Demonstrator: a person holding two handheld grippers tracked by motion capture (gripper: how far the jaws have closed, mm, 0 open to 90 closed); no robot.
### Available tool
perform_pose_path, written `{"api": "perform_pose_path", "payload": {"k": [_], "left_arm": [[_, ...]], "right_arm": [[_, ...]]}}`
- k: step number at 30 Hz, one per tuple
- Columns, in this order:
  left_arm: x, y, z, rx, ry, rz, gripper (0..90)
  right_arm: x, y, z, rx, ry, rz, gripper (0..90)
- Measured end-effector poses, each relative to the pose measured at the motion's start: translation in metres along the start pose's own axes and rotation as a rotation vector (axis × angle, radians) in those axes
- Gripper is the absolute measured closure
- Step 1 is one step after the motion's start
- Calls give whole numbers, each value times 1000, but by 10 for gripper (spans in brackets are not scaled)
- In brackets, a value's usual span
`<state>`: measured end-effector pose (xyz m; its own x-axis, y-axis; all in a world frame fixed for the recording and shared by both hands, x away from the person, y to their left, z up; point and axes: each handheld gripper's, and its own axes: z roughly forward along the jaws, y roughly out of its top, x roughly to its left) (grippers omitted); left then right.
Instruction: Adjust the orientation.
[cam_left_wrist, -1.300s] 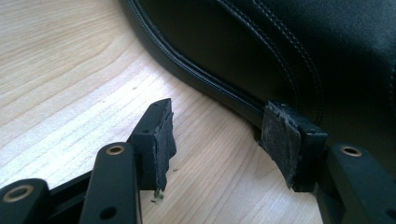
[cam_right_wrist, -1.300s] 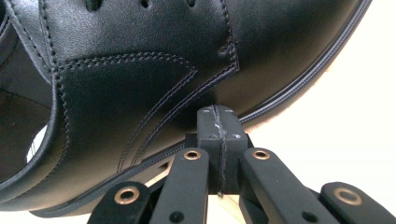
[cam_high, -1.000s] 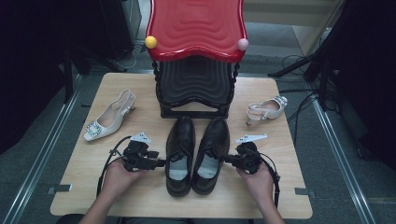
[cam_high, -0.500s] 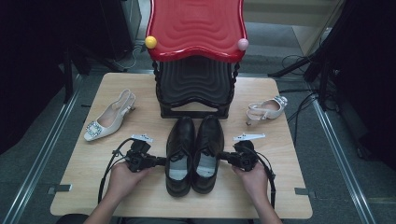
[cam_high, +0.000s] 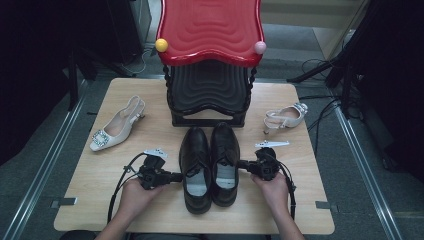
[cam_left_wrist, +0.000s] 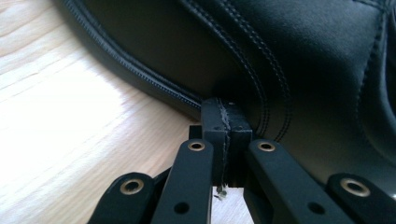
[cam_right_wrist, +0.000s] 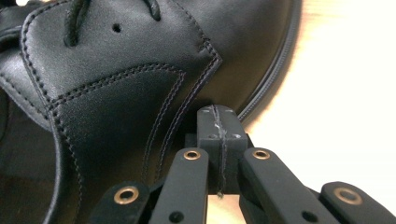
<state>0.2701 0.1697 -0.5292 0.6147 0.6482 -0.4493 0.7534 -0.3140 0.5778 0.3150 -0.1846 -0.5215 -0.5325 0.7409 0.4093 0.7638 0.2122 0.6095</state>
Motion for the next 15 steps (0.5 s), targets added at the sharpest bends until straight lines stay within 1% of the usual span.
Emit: {"api": "perform_pose_path", "payload": {"k": [3, 4, 5, 7, 8, 10, 12, 13, 14, 15], "left_arm": [[-7, -2, 4, -6, 0, 18, 900], [-8, -3, 4, -7, -6, 20, 900], [-10, -4, 6, -13, -4, 23, 900], [-13, -5, 8, -20, -6, 29, 900], [-14, -5, 9, -24, -6, 31, 900], [-17, -5, 12, -33, -9, 31, 900], [-20, -4, 16, -39, -14, 36, 900], [-22, -4, 19, -41, -13, 47, 900], [-23, -3, 20, -38, -12, 59, 900], [-23, -2, 20, -33, -19, 59, 900]], "right_arm": [[-4, 1, 0, -13, -11, -3, 900], [-5, 2, -1, -18, -16, -4, 900], [-5, 3, -1, -14, -22, -3, 900], [-4, 7, -1, 4, -52, -34, 900], [-2, 9, -1, 6, -84, -63, 900], [-1, 10, -1, -2, -116, -81, 900], [-3, 11, -2, -13, -135, -75, 900], [-4, 11, -2, -17, -143, -67, 900], [-7, 11, -3, -28, -144, -60, 899], [-9, 12, -4, -35, -145, -55, 885]]}}
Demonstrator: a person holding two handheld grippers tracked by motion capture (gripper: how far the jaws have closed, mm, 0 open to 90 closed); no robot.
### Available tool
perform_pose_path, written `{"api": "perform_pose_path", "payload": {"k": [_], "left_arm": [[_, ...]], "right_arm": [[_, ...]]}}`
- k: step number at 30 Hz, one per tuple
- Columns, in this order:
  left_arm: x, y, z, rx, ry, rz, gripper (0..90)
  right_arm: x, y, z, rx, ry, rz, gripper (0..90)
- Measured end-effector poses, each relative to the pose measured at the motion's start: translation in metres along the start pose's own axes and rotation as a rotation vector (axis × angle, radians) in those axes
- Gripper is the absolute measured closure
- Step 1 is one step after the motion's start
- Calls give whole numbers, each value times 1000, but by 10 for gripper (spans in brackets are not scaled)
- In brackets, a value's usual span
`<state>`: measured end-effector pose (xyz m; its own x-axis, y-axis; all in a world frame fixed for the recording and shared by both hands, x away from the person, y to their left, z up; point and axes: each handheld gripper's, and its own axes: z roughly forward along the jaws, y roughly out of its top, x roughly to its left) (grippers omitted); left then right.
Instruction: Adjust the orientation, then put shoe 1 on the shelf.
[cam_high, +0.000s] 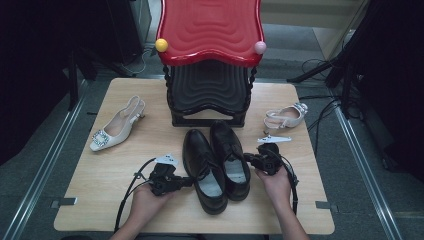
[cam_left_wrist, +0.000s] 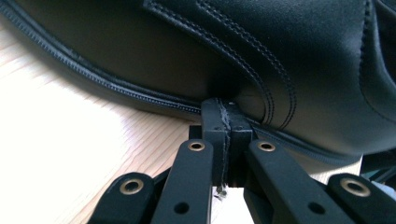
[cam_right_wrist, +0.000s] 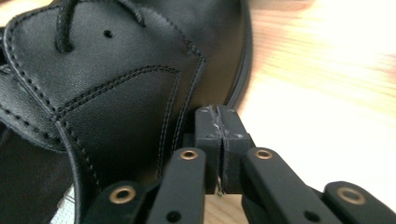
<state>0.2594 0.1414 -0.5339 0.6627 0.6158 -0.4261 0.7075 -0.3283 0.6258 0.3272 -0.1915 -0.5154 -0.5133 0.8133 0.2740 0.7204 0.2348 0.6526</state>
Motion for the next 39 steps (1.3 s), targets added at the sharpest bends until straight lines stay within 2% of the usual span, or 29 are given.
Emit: {"api": "perform_pose_path", "payload": {"k": [2, 3, 4, 6, 7, 9, 11, 14, 15, 18, 22, 25, 29, 31, 39], "left_arm": [[1, 1, -1, 12, 8, 10, 893], [2, 1, -2, 18, 25, 13, 852], [3, 1, -4, 21, 24, 4, 803], [4, 2, -7, 16, 24, -6, 761], [4, 3, -9, 13, 33, 4, 743], [4, 4, -13, 11, 42, 21, 702], [4, 4, -18, 14, 45, 51, 671], [7, 3, -24, 14, 52, 51, 624], [8, 2, -26, 12, 55, 47, 606], [15, 1, -33, 12, 70, 39, 576], [23, 1, -38, 6, 58, 16, 516], [26, 0, -40, 9, 63, 9, 467], [28, -1, -43, 9, 73, 11, 456], [29, -1, -44, 3, 74, 4, 455], [31, 2, -46, 5, 88, 17, 449]], "right_arm": [[-3, 0, -2, -15, 9, -2, 847], [-5, 0, -4, -27, 19, 0, 834], [-6, 0, -6, -44, 33, 3, 830], [-7, 0, -8, -66, 50, 0, 824], [-7, 0, -9, -70, 54, -7, 823], [-6, -1, -11, -86, 51, -53, 799], [-6, -1, -13, -78, 48, -59, 787], [-7, -1, -19, -74, 64, -38, 763], [-7, 0, -21, -61, 69, -31, 753], [-5, 1, -28, -64, 63, -38, 746], [-2, 3, -38, -64, 79, -35, 731], [2, 5, -44, -60, 88, -39, 713], [10, 10, -50, -42, 100, -36, 715], [15, 11, -53, -39, 89, -55, 715], [42, 15, -61, 8, 143, -99, 674]]}}
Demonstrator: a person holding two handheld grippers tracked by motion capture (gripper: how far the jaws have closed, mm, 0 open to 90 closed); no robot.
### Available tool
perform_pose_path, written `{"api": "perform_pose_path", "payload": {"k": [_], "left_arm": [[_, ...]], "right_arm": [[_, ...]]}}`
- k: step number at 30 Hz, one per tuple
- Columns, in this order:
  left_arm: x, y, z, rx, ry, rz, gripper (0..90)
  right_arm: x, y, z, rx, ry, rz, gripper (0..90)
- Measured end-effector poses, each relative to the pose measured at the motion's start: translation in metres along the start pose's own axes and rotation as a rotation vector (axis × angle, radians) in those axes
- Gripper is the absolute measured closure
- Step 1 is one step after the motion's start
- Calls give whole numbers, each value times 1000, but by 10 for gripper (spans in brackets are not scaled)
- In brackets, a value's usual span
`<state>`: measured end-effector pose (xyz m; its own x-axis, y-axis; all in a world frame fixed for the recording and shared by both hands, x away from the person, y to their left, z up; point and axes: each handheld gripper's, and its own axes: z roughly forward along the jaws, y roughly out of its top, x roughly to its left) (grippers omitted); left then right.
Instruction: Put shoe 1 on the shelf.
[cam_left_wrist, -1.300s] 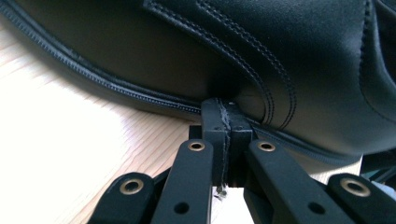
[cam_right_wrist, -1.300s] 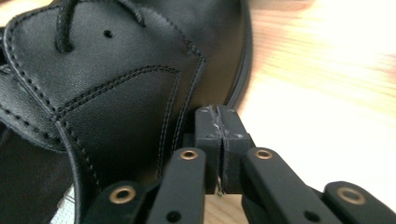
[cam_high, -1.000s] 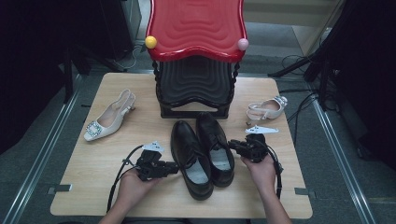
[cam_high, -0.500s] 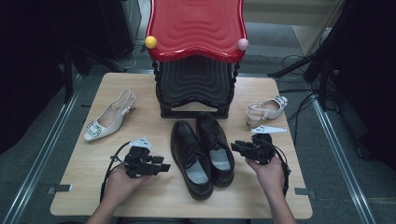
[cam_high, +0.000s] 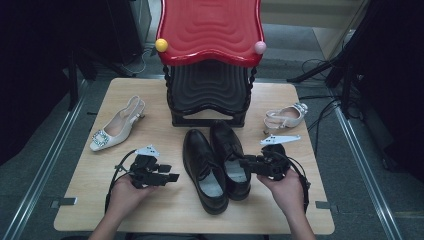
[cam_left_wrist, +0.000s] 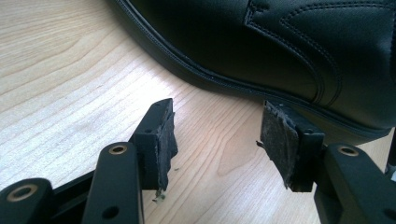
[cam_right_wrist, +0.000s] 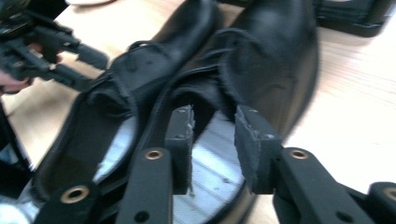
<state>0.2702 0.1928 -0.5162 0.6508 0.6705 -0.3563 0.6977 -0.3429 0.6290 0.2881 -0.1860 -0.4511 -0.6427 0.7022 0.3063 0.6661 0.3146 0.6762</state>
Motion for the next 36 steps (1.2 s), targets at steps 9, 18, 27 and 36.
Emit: {"api": "perform_pose_path", "payload": {"k": [9, 18, 27, 36], "left_arm": [[3, 4, -7, -5, 8, 16, 431], [11, 12, -10, 5, 21, 31, 425], [14, 16, -11, -2, 17, 40, 426], [14, 16, -14, -17, 26, 34, 426]], "right_arm": [[30, 1, 13, 69, 37, -39, 574], [42, 7, 52, 223, 22, -65, 554], [44, 18, 79, 359, -48, -70, 569], [45, 22, 84, 400, -120, -65, 749]]}}
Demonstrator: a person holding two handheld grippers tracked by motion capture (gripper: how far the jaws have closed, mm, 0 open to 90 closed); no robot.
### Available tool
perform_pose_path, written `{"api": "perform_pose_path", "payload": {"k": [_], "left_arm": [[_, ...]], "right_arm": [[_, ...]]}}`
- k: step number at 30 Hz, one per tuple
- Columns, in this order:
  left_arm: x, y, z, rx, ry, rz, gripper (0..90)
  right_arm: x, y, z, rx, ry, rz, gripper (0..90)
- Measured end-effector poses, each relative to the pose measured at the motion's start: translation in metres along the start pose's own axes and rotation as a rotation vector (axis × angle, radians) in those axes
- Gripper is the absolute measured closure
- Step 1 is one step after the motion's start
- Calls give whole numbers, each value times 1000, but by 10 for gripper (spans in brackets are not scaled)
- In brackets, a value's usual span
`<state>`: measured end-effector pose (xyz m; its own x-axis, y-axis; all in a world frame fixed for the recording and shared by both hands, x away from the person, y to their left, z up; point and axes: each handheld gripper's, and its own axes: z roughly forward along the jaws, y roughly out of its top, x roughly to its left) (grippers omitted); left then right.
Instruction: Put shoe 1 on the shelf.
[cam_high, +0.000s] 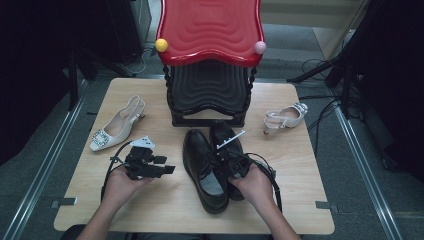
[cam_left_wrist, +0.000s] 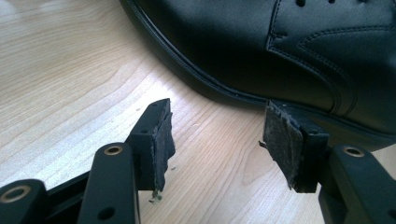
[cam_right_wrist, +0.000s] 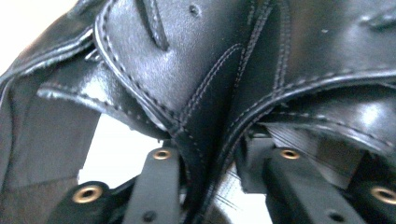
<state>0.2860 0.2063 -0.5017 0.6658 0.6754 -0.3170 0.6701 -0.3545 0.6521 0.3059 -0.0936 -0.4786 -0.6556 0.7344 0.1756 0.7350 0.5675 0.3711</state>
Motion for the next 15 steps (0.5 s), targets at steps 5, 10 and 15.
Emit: {"api": "perform_pose_path", "payload": {"k": [5, 10, 15], "left_arm": [[3, -1, -1, -1, 9, -7, 426], [5, -1, -2, -6, 16, -14, 428], [5, -2, -2, -4, 19, -13, 428]], "right_arm": [[-14, -2, -9, 11, 17, 46, 821], [-27, -6, -26, 16, 91, 76, 829], [-22, -4, -44, -12, 207, 91, 824]]}}
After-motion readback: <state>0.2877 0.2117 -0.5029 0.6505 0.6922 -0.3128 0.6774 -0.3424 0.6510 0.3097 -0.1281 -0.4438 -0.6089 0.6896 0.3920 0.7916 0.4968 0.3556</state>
